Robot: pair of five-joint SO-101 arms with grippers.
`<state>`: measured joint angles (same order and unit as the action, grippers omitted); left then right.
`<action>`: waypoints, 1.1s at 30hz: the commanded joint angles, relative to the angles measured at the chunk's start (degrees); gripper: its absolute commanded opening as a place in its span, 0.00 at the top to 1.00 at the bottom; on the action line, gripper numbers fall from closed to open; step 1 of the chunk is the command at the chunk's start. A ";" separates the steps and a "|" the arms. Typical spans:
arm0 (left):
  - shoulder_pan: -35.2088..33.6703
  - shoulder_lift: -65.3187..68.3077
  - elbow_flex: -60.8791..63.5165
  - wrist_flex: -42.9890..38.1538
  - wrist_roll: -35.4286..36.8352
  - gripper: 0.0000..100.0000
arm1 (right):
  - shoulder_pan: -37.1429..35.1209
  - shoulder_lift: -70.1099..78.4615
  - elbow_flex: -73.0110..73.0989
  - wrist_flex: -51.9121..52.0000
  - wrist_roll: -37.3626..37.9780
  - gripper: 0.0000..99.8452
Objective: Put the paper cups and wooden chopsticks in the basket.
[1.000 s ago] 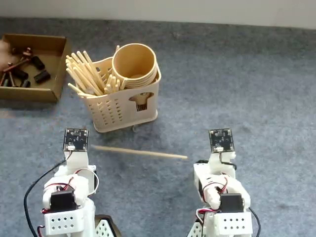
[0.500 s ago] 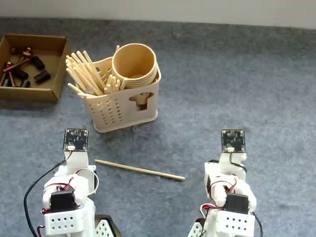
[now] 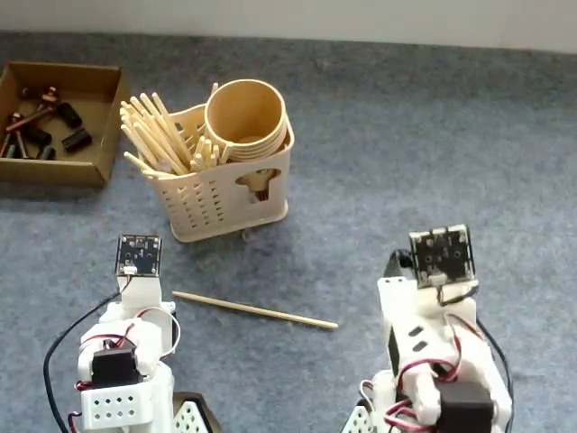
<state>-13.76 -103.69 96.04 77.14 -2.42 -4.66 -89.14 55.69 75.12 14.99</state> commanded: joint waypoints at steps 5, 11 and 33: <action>0.84 -0.22 1.10 0.18 -0.18 0.99 | -13.76 20.00 -9.27 0.48 0.79 0.99; 0.84 -0.22 1.10 0.18 -0.18 0.99 | -27.74 31.25 -9.19 0.04 0.35 0.88; 0.84 -0.22 1.10 0.18 -0.18 0.99 | -44.35 66.95 -9.10 -20.26 -1.67 0.81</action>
<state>-13.76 -103.69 96.04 77.14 -2.42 -48.53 -23.82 48.57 56.84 13.93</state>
